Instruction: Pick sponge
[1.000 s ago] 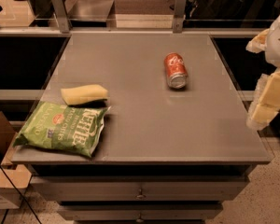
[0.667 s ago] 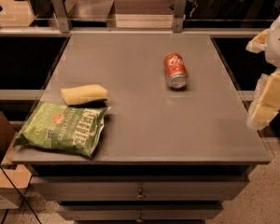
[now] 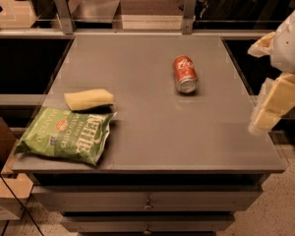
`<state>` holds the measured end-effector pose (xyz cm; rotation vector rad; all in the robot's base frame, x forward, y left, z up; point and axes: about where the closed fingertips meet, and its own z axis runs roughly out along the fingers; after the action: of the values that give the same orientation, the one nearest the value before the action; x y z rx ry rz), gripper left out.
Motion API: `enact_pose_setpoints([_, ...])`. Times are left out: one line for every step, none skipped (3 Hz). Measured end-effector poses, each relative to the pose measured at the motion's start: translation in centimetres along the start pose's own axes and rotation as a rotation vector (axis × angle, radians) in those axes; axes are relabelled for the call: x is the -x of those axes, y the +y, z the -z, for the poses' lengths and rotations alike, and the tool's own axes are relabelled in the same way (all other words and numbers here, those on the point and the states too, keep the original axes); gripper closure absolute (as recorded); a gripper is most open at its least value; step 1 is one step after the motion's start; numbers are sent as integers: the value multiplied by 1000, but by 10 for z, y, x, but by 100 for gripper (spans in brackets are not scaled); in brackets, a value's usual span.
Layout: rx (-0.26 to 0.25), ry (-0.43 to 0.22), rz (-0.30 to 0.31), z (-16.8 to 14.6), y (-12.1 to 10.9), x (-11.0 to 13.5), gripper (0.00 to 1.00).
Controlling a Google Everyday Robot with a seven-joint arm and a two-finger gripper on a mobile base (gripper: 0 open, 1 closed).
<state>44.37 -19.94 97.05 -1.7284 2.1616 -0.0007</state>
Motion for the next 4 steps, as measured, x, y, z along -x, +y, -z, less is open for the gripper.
enact_pose_setpoints([33,-128,63,-15,1,42,0])
enact_pose_setpoints([68,-202,128,-31,-1,85,0])
enact_pose_setpoints([110,-256,205,-50,-2,134,0])
enact_pose_setpoints([139,-280,274,-71,1,180,0])
